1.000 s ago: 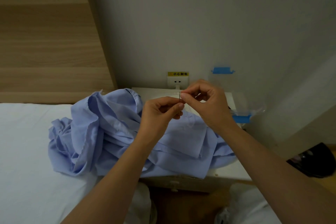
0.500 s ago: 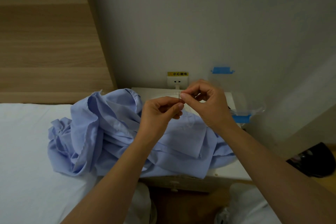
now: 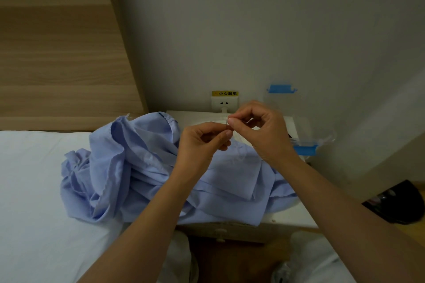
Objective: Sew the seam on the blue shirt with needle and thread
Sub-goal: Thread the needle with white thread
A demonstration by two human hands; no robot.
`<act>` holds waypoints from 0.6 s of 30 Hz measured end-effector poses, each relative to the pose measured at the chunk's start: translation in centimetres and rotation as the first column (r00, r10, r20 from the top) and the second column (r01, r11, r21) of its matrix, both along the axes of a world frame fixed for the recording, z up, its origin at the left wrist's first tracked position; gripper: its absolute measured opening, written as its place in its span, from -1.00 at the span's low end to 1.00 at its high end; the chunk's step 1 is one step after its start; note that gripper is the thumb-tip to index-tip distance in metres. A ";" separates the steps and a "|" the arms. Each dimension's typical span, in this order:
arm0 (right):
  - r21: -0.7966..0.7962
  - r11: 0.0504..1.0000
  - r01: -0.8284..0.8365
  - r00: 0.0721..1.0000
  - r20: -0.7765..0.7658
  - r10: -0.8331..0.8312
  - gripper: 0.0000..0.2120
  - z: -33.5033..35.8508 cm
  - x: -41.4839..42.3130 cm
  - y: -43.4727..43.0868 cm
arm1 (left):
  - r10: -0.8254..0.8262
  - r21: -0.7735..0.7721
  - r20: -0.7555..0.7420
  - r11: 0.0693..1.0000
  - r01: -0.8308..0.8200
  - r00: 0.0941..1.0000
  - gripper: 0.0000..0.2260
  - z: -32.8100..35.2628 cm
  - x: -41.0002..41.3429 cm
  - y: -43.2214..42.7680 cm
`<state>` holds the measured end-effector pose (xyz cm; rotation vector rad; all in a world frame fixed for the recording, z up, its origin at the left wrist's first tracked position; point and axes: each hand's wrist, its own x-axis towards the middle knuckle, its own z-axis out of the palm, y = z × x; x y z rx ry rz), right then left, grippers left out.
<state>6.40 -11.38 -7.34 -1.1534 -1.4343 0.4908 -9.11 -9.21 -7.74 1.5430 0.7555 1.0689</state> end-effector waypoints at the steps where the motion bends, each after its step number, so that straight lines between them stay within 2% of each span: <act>1: -0.005 1.000 0.001 1.000 -0.001 -0.001 -0.86 0.0 0.0 0.0 | 0.000 -0.002 0.001 1.000 0.000 1.000 -0.85 0.0 0.0 0.0; 18: -0.002 1.000 0.001 1.000 -0.002 -0.001 -0.84 0.2 0.0 0.0 | -0.009 0.021 -0.001 1.000 0.009 1.000 -0.85 -0.1 -0.1 0.0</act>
